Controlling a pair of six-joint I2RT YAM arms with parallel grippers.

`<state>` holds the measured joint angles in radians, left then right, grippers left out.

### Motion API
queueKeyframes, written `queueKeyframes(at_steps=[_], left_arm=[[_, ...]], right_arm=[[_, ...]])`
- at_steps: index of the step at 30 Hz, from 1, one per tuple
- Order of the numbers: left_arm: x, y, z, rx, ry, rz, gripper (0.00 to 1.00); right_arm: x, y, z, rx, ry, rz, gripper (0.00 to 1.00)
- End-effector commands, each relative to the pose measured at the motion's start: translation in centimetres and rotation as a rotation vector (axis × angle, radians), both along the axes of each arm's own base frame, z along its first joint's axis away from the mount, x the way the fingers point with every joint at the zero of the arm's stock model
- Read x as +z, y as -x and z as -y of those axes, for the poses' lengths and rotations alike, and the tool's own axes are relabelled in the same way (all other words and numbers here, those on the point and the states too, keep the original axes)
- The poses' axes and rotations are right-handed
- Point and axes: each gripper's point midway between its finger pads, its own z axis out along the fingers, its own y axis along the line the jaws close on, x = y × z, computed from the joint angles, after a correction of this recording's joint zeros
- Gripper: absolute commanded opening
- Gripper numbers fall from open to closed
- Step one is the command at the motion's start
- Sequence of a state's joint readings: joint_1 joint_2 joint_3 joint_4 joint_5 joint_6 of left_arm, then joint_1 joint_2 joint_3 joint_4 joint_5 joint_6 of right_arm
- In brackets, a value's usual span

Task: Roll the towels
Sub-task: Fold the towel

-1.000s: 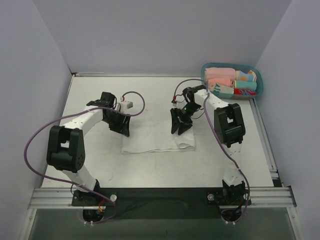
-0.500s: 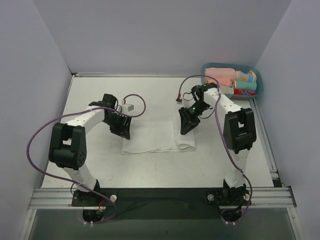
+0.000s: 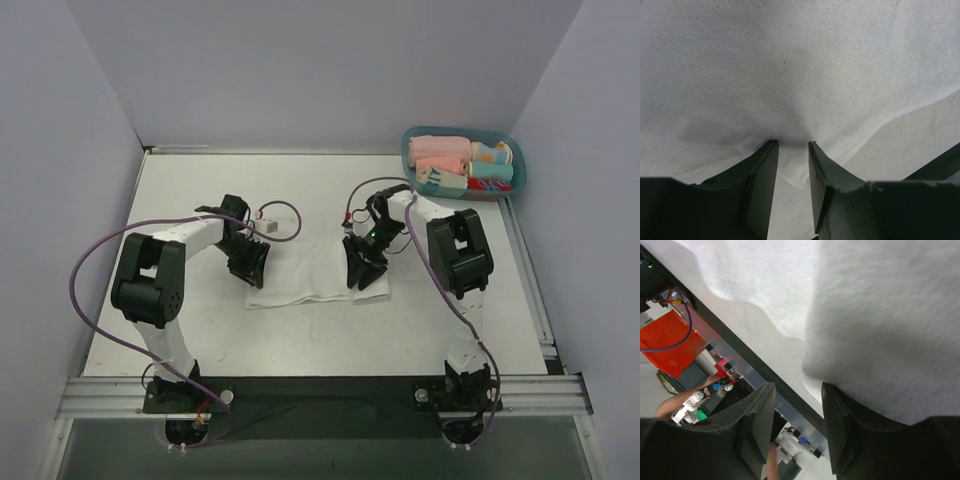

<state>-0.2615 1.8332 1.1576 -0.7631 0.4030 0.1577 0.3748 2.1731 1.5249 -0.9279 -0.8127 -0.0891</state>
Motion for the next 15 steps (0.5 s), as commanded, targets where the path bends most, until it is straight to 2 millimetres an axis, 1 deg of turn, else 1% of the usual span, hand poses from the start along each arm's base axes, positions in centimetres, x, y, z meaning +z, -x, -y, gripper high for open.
queueKeyframes(at_steps=[1, 2, 3, 4, 5, 6, 7, 8, 9, 10, 11, 12, 13, 14, 15], left_arm=[[-2.1, -0.9, -1.1, -0.01, -0.109, -0.004, 0.41], [-3.0, -1.2, -1.5, -0.011, -0.138, -0.022, 0.39], [-3.1, -2.0, -1.7, -0.011, -0.155, -0.013, 0.36], [-2.7, -4.0, -2.0, -0.002, -0.173, 0.026, 0.36], [-3.3, -5.1, -2.1, -0.007, -0.186, 0.031, 0.36], [-3.3, -6.5, -2.4, -0.027, -0.203, 0.063, 0.35], [-1.8, -10.1, -2.3, -0.021, -0.211, 0.151, 0.35], [-2.7, -11.7, -3.2, -0.014, -0.257, 0.161, 0.35], [-2.5, -13.3, -3.5, -0.01, -0.263, 0.19, 0.35], [-1.7, -15.4, -3.6, 0.01, -0.252, 0.229, 0.38], [-0.5, -18.6, -3.9, 0.048, -0.219, 0.286, 0.44], [0.7, -19.9, -3.0, 0.068, -0.142, 0.305, 0.49], [1.8, -20.9, -2.7, 0.082, -0.092, 0.325, 0.52], [3.9, -22.3, -2.6, 0.101, -0.048, 0.371, 0.57], [4.9, -22.2, -1.8, 0.099, 0.011, 0.373, 0.58]], right_arm=[[7.3, -1.4, -1.1, -0.016, -0.141, 0.128, 0.43], [8.9, -1.6, -0.8, -0.013, -0.157, 0.182, 0.43], [9.5, -2.4, 0.1, -0.025, -0.156, 0.223, 0.43], [9.8, -3.2, 0.9, -0.028, -0.128, 0.274, 0.44], [10.3, -3.9, 1.7, -0.038, -0.116, 0.317, 0.44], [10.3, -4.7, 2.5, -0.05, -0.097, 0.343, 0.44], [10.1, -6.4, 4.1, -0.084, -0.049, 0.388, 0.44], [9.5, -7.3, 4.8, -0.099, -0.023, 0.39, 0.44], [9.0, -8.1, 5.5, -0.113, 0.0, 0.397, 0.44], [8.7, -9.6, 6.6, -0.155, 0.029, 0.418, 0.45], [8.1, -10.7, 7.1, -0.17, 0.046, 0.426, 0.47], [7.8, -11.5, 7.5, -0.183, 0.061, 0.438, 0.48], [7.4, -12.5, 7.7, -0.195, 0.074, 0.465, 0.5], [6.4, -13.3, 8.3, -0.207, 0.103, 0.461, 0.53], [6.5, -14.3, 8.3, -0.215, 0.102, 0.482, 0.53]])
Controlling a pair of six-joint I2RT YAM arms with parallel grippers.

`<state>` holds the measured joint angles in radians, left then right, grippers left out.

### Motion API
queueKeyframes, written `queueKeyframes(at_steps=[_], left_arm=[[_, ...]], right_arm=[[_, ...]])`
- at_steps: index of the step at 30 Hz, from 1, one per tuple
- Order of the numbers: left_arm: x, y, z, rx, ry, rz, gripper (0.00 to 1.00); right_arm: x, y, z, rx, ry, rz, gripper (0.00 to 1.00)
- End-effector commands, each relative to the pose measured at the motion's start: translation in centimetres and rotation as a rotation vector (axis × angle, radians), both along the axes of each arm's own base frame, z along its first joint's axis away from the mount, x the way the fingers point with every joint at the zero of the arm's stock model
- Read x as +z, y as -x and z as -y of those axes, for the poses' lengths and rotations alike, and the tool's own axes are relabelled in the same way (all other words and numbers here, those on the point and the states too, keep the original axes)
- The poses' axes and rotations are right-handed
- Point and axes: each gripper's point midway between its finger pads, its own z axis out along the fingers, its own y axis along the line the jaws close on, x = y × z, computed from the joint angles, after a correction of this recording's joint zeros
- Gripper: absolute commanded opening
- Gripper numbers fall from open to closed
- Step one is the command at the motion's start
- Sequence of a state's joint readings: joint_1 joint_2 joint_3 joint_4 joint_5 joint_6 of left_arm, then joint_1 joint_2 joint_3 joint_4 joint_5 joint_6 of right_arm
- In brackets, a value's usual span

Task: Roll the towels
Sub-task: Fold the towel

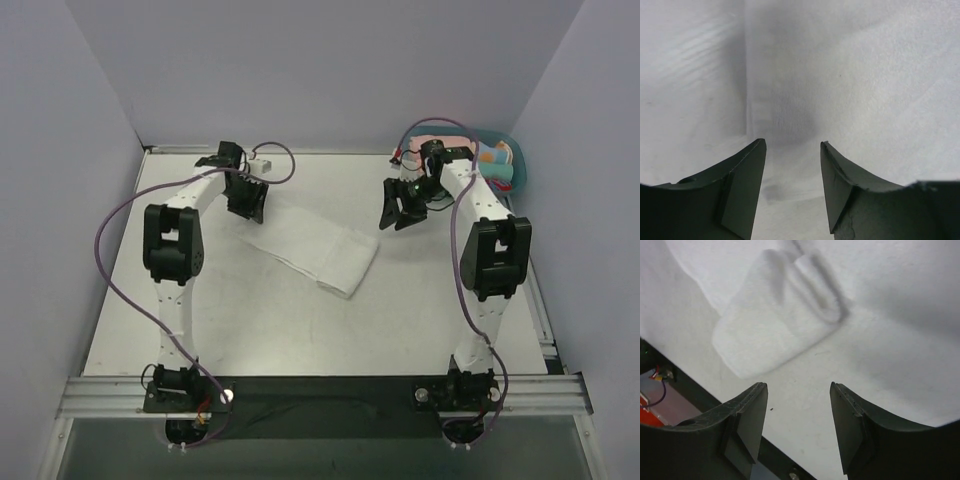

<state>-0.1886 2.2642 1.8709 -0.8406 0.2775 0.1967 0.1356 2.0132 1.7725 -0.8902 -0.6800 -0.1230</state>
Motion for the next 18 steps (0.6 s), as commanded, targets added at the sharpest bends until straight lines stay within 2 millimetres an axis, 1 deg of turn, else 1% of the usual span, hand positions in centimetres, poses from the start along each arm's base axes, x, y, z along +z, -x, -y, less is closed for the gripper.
queueKeyframes(at_steps=[1, 2, 3, 4, 5, 6, 7, 8, 9, 10, 12, 13, 15, 16, 18], left_arm=[[4.5, -3.7, -0.4, 0.012, 0.109, 0.145, 0.59], [6.4, -3.3, -0.2, 0.003, 0.129, 0.176, 0.59], [6.4, -1.8, 0.5, -0.014, 0.17, 0.143, 0.59], [7.9, -0.9, 0.7, -0.021, 0.185, 0.158, 0.59], [8.0, 0.1, 0.8, -0.022, 0.19, 0.146, 0.59], [6.3, 2.2, 0.8, -0.023, 0.179, 0.087, 0.59], [7.3, 3.1, 0.8, -0.025, 0.186, 0.099, 0.59], [6.9, 4.1, 0.8, -0.027, 0.185, 0.084, 0.59], [6.2, 5.2, 0.9, -0.019, 0.184, 0.055, 0.58], [5.2, 6.8, 0.8, -0.009, 0.188, 0.02, 0.58], [3.9, 8.5, 1.0, 0.011, 0.204, -0.028, 0.57], [2.8, 9.4, 1.1, 0.015, 0.208, -0.055, 0.57], [2.3, 9.7, 1.6, 0.018, 0.227, -0.063, 0.56], [1.8, 9.9, 1.7, 0.02, 0.231, -0.074, 0.56], [1.6, 9.6, 2.2, 0.017, 0.248, -0.073, 0.56]], right_arm=[[-2.5, -2.3, 0.9, -0.041, 0.083, -0.002, 0.54], [-3.5, -2.7, 0.7, -0.052, 0.082, -0.023, 0.54], [-3.5, -3.2, 0.3, -0.057, 0.059, -0.023, 0.56], [-3.7, -3.6, -0.1, -0.057, 0.04, -0.025, 0.57], [-4.5, -3.6, -0.5, -0.061, 0.022, -0.054, 0.57], [-4.3, -3.6, -1.3, -0.066, -0.021, -0.071, 0.57], [-4.5, -3.8, -1.6, -0.07, -0.041, -0.076, 0.57], [-4.9, -3.7, -2.0, -0.069, -0.061, -0.094, 0.57], [-4.8, -3.7, -2.7, -0.065, -0.094, -0.105, 0.57], [-5.0, -3.6, -3.0, -0.061, -0.111, -0.106, 0.57], [-5.3, -3.4, -3.4, -0.056, -0.133, -0.118, 0.56], [-5.6, -2.8, -3.8, -0.048, -0.146, -0.136, 0.56], [-6.1, -2.1, -4.2, -0.038, -0.152, -0.163, 0.54], [-6.8, -1.1, -4.2, -0.037, -0.145, -0.194, 0.53], [-7.5, 0.0, -4.3, -0.026, -0.138, -0.223, 0.51]])
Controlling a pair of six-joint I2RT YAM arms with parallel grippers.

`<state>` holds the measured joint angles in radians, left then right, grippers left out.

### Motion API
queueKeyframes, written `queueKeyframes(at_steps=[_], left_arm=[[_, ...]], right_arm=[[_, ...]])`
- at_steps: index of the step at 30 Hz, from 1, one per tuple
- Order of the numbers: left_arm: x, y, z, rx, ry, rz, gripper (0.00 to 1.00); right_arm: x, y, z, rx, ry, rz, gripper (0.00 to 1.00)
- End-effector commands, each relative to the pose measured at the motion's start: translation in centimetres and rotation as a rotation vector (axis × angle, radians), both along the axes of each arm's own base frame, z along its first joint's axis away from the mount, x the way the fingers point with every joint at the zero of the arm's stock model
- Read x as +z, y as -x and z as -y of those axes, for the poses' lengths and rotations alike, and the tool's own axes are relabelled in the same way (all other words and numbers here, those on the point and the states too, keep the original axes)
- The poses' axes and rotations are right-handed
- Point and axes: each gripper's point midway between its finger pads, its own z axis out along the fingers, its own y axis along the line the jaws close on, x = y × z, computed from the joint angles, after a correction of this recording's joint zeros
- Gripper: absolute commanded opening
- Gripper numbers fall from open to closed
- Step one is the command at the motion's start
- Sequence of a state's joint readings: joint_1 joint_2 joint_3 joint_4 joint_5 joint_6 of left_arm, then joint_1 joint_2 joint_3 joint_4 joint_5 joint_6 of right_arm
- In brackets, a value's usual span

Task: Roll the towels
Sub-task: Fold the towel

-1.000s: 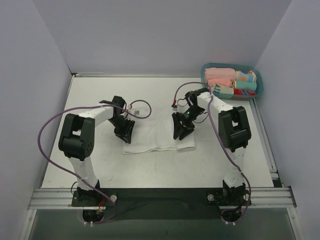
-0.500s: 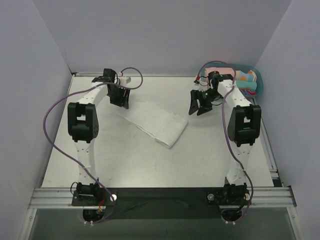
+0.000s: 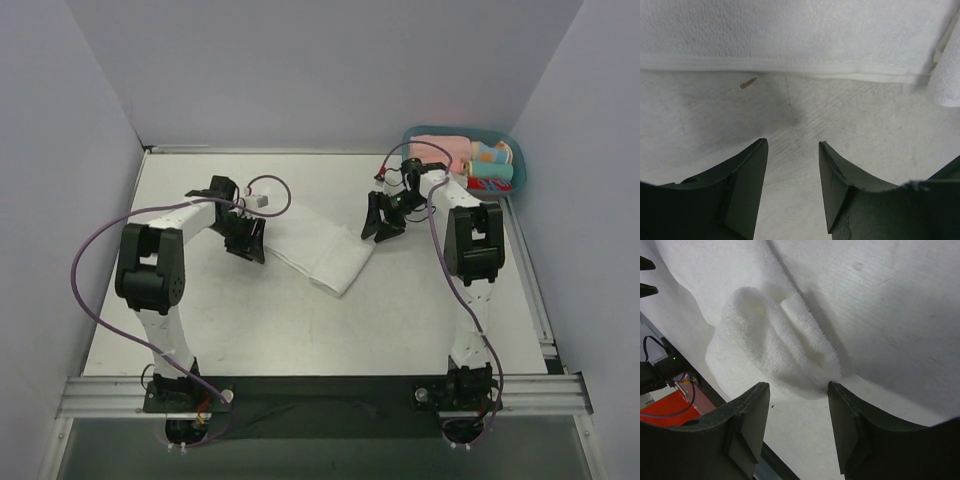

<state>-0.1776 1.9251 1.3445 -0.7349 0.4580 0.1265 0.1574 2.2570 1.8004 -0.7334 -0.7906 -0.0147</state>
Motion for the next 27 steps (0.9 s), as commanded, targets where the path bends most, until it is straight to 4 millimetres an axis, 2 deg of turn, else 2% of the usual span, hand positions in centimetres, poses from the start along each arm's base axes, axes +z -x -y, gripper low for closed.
queueKeyframes(at_steps=[1, 3, 7, 9, 10, 11, 12, 13, 14, 15, 16, 18, 19, 21, 22, 24, 25, 26, 27], left_arm=[[0.5, -1.9, 1.8, 0.002, 0.086, 0.058, 0.55], [0.5, -2.5, 2.3, -0.011, 0.095, 0.062, 0.55], [-1.4, -3.2, 3.0, -0.047, 0.085, 0.044, 0.55], [-1.3, -4.3, 3.5, -0.059, 0.089, 0.063, 0.54], [-2.2, -4.6, 3.8, -0.063, 0.088, 0.047, 0.54], [-1.6, -5.9, 4.2, -0.071, 0.09, 0.08, 0.54], [-1.7, -6.5, 4.4, -0.078, 0.09, 0.086, 0.54], [-2.8, -6.9, 4.5, -0.08, 0.081, 0.072, 0.54], [-2.9, -7.6, 4.7, -0.083, 0.079, 0.082, 0.53], [-2.2, -8.9, 5.0, -0.086, 0.083, 0.106, 0.52], [-2.8, -9.3, 5.1, -0.087, 0.08, 0.095, 0.52], [-2.4, -10.0, 5.2, -0.1, 0.086, 0.101, 0.54], [-1.4, -11.0, 5.1, -0.096, 0.095, 0.13, 0.56], [0.3, -11.1, 5.3, -0.114, 0.142, 0.159, 0.59], [2.4, -11.1, 4.8, -0.112, 0.166, 0.193, 0.62], [4.7, -10.4, 4.9, -0.136, 0.221, 0.224, 0.64], [7.6, -10.1, 4.6, -0.146, 0.24, 0.286, 0.67], [7.5, -8.8, 4.2, -0.159, 0.242, 0.28, 0.69], [8.4, -8.3, 4.2, -0.177, 0.249, 0.315, 0.7]], right_arm=[[-0.3, 3.2, -1.2, 0.029, -0.032, -0.094, 0.49], [-1.1, 4.8, -1.3, 0.033, -0.027, -0.144, 0.45], [-1.1, 7.8, -1.9, 0.054, -0.029, -0.203, 0.39], [-1.4, 10.3, -2.4, 0.078, -0.031, -0.253, 0.38], [-0.9, 10.9, -2.5, 0.084, -0.038, -0.253, 0.38], [-1.0, 12.8, -3.0, 0.104, -0.049, -0.294, 0.38], [-0.7, 13.6, -3.4, 0.099, -0.053, -0.313, 0.38], [0.1, 14.2, -3.7, 0.108, -0.067, -0.309, 0.38], [0.4, 15.1, -4.0, 0.118, -0.076, -0.32, 0.38], [0.8, 16.3, -4.6, 0.131, -0.095, -0.346, 0.38], [1.7, 16.9, -4.9, 0.143, -0.109, -0.335, 0.38], [2.5, 17.7, -5.5, 0.159, -0.129, -0.33, 0.4], [3.3, 17.8, -5.6, 0.163, -0.141, -0.313, 0.41], [4.2, 17.6, -5.3, 0.166, -0.14, -0.292, 0.42], [4.9, 16.7, -4.8, 0.167, -0.133, -0.237, 0.43], [6.0, 15.6, -4.3, 0.153, -0.132, -0.182, 0.43], [7.0, 14.7, -4.0, 0.139, -0.141, -0.136, 0.43], [8.2, 13.3, -4.2, 0.134, -0.147, -0.077, 0.43], [8.7, 12.2, -4.5, 0.134, -0.151, -0.021, 0.43]])
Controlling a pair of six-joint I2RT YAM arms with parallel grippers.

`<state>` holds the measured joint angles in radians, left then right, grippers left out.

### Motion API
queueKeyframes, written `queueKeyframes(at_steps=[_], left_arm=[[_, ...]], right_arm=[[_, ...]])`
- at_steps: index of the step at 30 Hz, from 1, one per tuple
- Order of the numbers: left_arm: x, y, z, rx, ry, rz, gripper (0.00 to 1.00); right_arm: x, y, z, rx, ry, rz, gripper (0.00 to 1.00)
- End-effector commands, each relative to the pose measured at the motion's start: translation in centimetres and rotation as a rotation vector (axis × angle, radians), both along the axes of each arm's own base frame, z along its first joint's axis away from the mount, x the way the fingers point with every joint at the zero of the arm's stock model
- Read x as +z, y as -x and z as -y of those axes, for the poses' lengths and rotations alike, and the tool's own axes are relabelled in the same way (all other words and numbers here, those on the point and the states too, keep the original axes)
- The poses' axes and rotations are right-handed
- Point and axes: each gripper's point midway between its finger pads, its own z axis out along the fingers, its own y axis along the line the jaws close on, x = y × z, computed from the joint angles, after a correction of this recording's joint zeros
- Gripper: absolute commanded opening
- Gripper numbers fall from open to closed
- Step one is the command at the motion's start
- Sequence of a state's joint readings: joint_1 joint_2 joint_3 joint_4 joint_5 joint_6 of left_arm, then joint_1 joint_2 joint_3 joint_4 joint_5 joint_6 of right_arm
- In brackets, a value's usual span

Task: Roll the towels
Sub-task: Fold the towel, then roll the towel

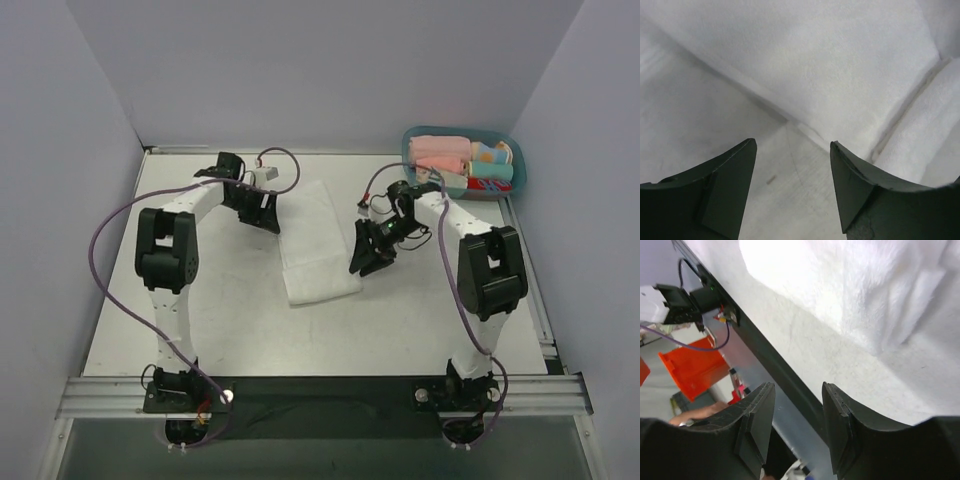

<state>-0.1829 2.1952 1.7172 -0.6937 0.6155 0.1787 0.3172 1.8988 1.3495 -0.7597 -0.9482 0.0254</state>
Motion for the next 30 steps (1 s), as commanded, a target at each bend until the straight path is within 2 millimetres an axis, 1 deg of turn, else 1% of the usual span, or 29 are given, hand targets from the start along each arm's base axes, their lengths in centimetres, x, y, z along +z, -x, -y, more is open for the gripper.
queueKeyframes(at_steps=[1, 2, 3, 4, 5, 6, 7, 8, 9, 10, 11, 12, 13, 15, 16, 18, 19, 22, 23, 24, 26, 27, 30], left_arm=[[10.1, 2.0, -0.1, -0.086, 0.092, 0.243, 0.72], [9.0, 3.5, -0.5, -0.102, 0.076, 0.239, 0.73], [9.4, 3.8, -0.7, -0.104, 0.063, 0.286, 0.75], [11.3, 4.7, -0.8, -0.11, 0.063, 0.348, 0.77], [11.4, 5.5, -0.5, -0.137, 0.049, 0.372, 0.8], [10.3, 7.0, -0.3, -0.162, 0.03, 0.364, 0.8], [11.1, 7.6, -0.5, -0.167, -0.023, 0.412, 0.8], [10.7, 8.3, -0.4, -0.201, -0.071, 0.442, 0.8], [9.8, 10.0, 1.5, -0.271, -0.119, 0.462, 0.8], [9.9, 10.3, 1.3, -0.295, -0.202, 0.521, 0.8], [9.6, 11.0, 2.2, -0.333, -0.236, 0.549, 0.8], [9.7, 12.0, 4.2, -0.392, -0.249, 0.6, 0.8], [8.9, 12.6, 4.1, -0.417, -0.315, 0.626, 0.8], [7.8, 13.7, 5.4, -0.483, -0.344, 0.65, 0.8], [7.0, 14.9, 6.6, -0.536, -0.352, 0.651, 0.8], [6.0, 15.5, 7.4, -0.585, -0.396, 0.663, 0.8], [4.9, 16.4, 8.4, -0.634, -0.411, 0.656, 0.79], [3.4, 16.7, 9.3, -0.671, -0.456, 0.673, 0.78], [2.8, 17.3, 9.9, -0.699, -0.463, 0.685, 0.78], [2.2, 17.4, 9.8, -0.708, -0.486, 0.69, 0.78], [1.5, 18.1, 10.2, -0.749, -0.497, 0.707, 0.77], [0.6, 18.4, 10.1, -0.764, -0.512, 0.702, 0.77], [-0.5, 19.0, 9.9, -0.79, -0.527, 0.69, 0.76]], right_arm=[[4.7, -3.4, -0.5, -0.02, -0.051, 0.192, 0.43], [5.7, -4.8, -1.1, -0.023, -0.061, 0.241, 0.43], [6.0, -5.7, -1.8, -0.019, -0.072, 0.273, 0.43], [4.9, -6.4, -2.2, -0.018, -0.067, 0.248, 0.43], [4.7, -6.7, -3.0, -0.009, -0.074, 0.237, 0.42], [4.7, -7.5, -3.6, -0.003, -0.082, 0.244, 0.41], [3.0, -7.8, -3.9, 0.001, -0.07, 0.203, 0.41], [2.3, -7.9, -4.2, 0.01, -0.068, 0.193, 0.4], [1.6, -8.2, -4.5, 0.024, -0.064, 0.191, 0.39], [-0.2, -8.1, -4.6, 0.028, -0.05, 0.15, 0.36], [-1.0, -8.1, -4.7, 0.037, -0.047, 0.138, 0.35], [-2.0, -8.1, -4.5, 0.043, -0.019, 0.138, 0.33], [-3.3, -7.9, -4.3, 0.049, 0.002, 0.116, 0.32], [-5.0, -7.8, -3.9, 0.053, 0.044, 0.117, 0.29], [-6.9, -7.7, -3.3, 0.042, 0.109, 0.101, 0.28], [-8.5, -8.0, -2.8, 0.028, 0.153, 0.105, 0.25], [-9.7, -7.9, -2.6, 0.018, 0.187, 0.084, 0.22], [-10.2, -8.0, -2.3, -0.005, 0.212, 0.072, 0.21], [-10.4, -7.9, -2.1, -0.016, 0.225, 0.073, 0.21], [-10.4, -7.7, -2.0, -0.019, 0.231, 0.074, 0.21], [-10.0, -7.6, -2.1, -0.029, 0.231, 0.083, 0.21], [-10.2, -7.3, -2.0, -0.031, 0.238, 0.074, 0.21], [-10.2, -7.0, -1.9, -0.041, 0.243, 0.066, 0.22]])
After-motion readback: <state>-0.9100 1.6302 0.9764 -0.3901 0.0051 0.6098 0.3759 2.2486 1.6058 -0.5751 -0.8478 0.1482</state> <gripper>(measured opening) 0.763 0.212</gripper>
